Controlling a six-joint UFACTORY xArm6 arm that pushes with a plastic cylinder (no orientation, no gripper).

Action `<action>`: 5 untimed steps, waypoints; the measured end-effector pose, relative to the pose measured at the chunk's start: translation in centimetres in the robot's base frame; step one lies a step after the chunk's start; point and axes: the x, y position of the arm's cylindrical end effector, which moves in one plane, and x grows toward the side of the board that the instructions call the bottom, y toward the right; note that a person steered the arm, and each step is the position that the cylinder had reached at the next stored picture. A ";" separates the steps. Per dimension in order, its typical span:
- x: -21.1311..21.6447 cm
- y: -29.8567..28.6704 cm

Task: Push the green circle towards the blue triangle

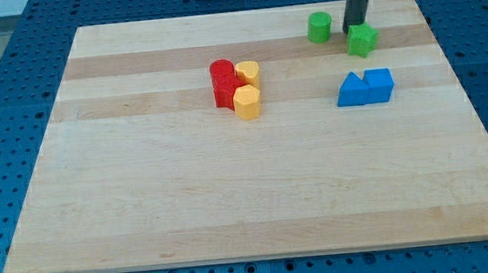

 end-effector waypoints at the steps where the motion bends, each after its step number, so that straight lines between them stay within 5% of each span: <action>1: 2.4 0.2; 3: 6.1 0.2; 5: 3.2 3.1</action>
